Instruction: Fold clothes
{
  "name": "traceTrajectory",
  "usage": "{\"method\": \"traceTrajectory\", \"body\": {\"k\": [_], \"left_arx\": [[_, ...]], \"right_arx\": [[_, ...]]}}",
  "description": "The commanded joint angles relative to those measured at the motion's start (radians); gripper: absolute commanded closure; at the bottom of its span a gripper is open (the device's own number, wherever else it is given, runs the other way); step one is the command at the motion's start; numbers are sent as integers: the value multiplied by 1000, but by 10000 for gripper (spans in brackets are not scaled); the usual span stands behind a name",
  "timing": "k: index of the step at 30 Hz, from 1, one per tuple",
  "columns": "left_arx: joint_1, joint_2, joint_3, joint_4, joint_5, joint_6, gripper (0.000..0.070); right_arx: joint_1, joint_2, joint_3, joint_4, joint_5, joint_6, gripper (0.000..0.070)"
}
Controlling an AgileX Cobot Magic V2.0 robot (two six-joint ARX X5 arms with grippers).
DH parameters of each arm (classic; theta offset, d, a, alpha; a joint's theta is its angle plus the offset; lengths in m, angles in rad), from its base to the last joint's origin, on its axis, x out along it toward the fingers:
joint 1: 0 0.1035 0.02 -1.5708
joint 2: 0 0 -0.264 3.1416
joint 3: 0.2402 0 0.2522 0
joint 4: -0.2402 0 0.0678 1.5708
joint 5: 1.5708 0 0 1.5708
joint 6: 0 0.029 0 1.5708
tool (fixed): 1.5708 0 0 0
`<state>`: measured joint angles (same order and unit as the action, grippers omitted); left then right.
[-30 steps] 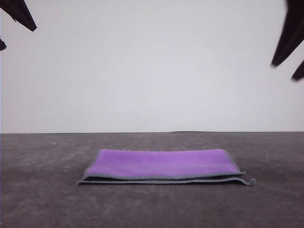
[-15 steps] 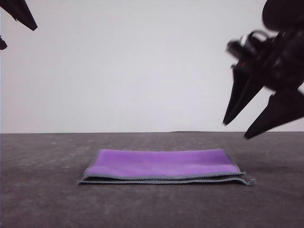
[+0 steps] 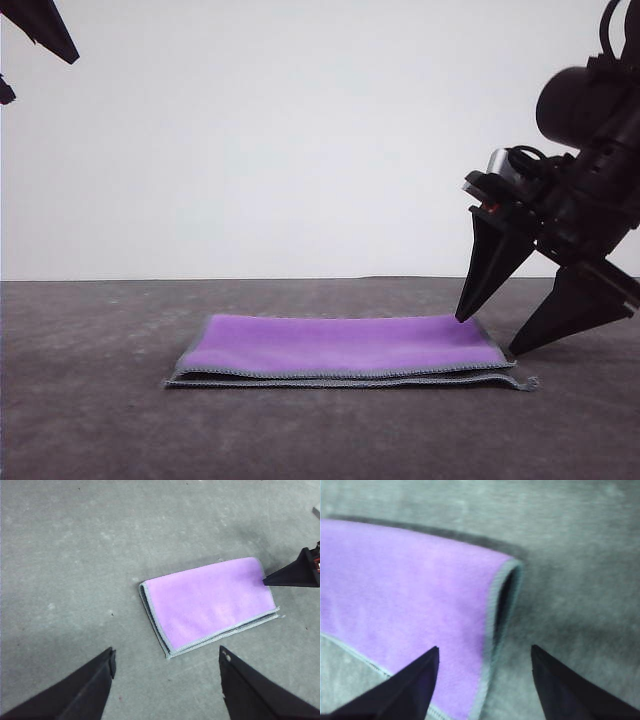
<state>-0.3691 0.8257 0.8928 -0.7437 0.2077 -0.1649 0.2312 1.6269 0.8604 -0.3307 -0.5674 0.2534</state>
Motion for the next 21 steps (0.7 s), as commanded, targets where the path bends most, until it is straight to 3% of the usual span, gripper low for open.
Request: {"method": "traceTrajectory", "body": {"k": [1,9,12,14,17,18,21], "left_arx": [[-4,6,9,10,-2,6,307],[-4,6,9,11,-2,-8,307],[-4,6,9,11,-2,-8,307],[-4,6,9,11,-2,-9,307],[-4,6,9,11,-2,-9,307],[-4,6,9,11,-2,-9,307],[-4,6,9,14,-2,-9,307]], "right_arx": [[-2,32,5,19,-33,-26,321],[4,103,5,70,-191,-26,321],[10,114,5,79,-211,-26,334],[11,114,5,82,-211,-24,435],[6,114,5,84,-211,-17,660],[1,114,5,84,-211,-17,700],[-12,112,5,83,-213,-13,700]]}}
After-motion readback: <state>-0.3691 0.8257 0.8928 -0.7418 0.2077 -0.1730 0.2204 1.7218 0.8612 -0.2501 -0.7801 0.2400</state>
